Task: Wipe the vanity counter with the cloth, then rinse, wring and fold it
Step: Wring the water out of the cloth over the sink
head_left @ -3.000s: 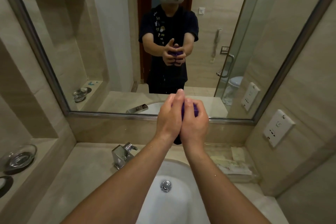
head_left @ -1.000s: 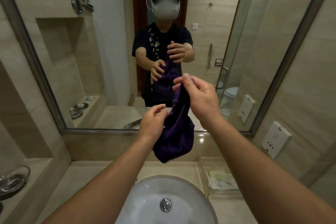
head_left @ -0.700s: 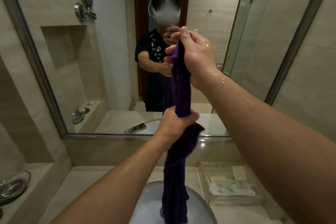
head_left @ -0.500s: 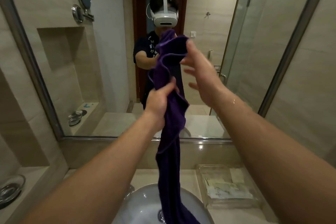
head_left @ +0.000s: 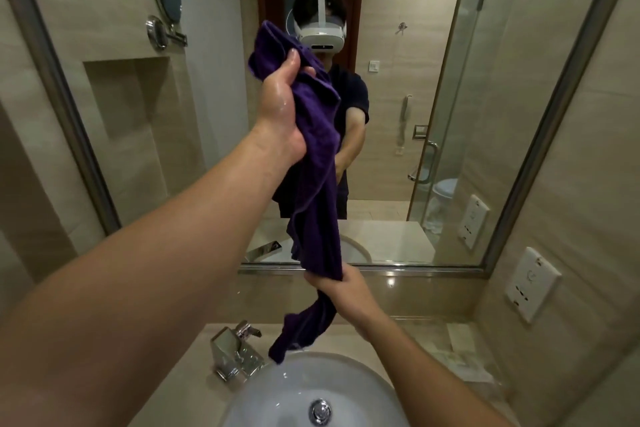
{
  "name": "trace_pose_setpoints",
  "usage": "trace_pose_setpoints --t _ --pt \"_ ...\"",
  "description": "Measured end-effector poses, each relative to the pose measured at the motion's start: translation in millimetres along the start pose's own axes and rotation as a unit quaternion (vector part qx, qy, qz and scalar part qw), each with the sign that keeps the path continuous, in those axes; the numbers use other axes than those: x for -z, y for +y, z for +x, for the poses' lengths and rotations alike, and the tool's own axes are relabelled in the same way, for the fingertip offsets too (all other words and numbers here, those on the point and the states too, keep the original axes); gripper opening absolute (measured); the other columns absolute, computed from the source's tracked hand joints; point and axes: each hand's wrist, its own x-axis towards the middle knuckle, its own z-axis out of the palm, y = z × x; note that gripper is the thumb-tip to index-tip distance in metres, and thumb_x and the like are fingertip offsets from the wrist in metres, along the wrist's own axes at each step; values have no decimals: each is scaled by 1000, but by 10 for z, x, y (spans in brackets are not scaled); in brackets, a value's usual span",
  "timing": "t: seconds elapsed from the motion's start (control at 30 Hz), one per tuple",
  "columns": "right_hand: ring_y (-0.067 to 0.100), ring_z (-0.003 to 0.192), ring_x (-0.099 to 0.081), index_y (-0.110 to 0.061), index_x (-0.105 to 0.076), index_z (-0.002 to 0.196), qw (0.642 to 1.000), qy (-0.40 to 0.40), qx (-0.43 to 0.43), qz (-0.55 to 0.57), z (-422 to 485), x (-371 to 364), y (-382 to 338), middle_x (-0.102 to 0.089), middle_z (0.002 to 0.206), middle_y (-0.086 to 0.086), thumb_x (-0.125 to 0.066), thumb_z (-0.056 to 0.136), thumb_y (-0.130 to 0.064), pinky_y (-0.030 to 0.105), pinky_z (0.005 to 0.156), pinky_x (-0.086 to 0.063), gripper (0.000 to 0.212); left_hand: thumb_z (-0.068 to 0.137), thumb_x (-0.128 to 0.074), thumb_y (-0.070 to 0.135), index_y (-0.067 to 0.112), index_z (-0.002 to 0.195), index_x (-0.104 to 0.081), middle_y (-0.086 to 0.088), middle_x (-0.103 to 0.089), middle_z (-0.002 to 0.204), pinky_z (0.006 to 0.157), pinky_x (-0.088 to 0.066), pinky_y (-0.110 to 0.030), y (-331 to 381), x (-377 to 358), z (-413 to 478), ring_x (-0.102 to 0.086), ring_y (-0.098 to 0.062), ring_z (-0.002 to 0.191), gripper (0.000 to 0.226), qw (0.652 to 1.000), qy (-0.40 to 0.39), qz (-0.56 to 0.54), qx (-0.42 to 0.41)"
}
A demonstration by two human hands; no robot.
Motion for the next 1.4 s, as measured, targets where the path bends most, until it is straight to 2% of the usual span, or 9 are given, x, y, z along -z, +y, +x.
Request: trace_pose_setpoints --t 0.1,0.27,0.4,0.57,0.6,0.77,0.9,1.17,1.4 --pt "18 76 -53 -9 -68 92 999 48 1 -9 85 99 -182 -58 79 3 -59 97 -18 33 73 -42 13 96 -57 38 15 87 -66 -5 -74 95 101 -45 -52 43 217 41 -66 -29 103 26 1000 16 19 -14" --pt "25 75 -63 -16 -70 80 990 126 56 2 266 462 -821 -68 73 2 -58 97 -17 37 71 -50 20 96 -57 17 14 74 -58 2 -69 60 50 -52 -21 1 682 -30 -66 -12 51 23 995 57 83 0" --pt "25 77 -64 -8 -72 90 982 132 121 -67 341 669 -1500 -69 79 8 -59 96 -20 46 76 -54 19 88 -69 27 17 90 -69 0 -75 86 73 -55 -34 -244 1305 -32 -69 -21 81 11 966 91 223 97" --pt "21 76 -64 -9 -73 94 937 85 165 -295 324 767 -2285 -68 83 7 -61 91 -15 33 69 -52 14 79 -64 69 14 110 -65 -6 -71 112 76 -55 -39 -342 1627 -168 -67 -26 102 63 696 -74 618 357" --pt "21 79 -65 -11 -73 94 924 77 168 -333 321 765 -2391 -69 86 7 -62 89 -13 32 70 -53 13 79 -67 66 14 113 -65 -5 -70 114 76 -55 -37 -331 1560 -156 -67 -24 102 62 688 -81 638 336" --pt "20 89 -66 -15 -73 100 901 67 188 -385 350 694 -2591 -69 96 8 -63 89 -15 33 78 -58 15 75 -80 46 31 137 -51 2 -67 125 101 -48 -44 -301 763 -96 -62 -22 118 70 914 -166 355 103" --pt "18 90 -64 -16 -71 101 902 52 185 -386 335 682 -2579 -66 95 5 -63 91 -15 28 77 -55 13 77 -81 17 24 124 -60 -4 -72 112 99 -53 -48 -328 279 -42 -70 -24 104 52 931 -129 342 3" --pt "18 88 -66 -13 -74 99 912 51 177 -367 187 984 -2640 -68 94 5 -75 85 -16 26 71 -54 14 77 -76 12 15 110 -70 -14 -73 107 98 -53 -50 -122 225 83 -72 -32 99 33 906 -161 386 68" --pt "23 98 -67 -19 -69 105 949 29 156 -271 192 1024 -2595 -68 104 8 -75 85 -19 32 84 -55 21 86 -61 2 6 110 -62 -6 -63 71 60 -49 -33 -38 49 135 -57 -20 61 24 964 -120 238 3"
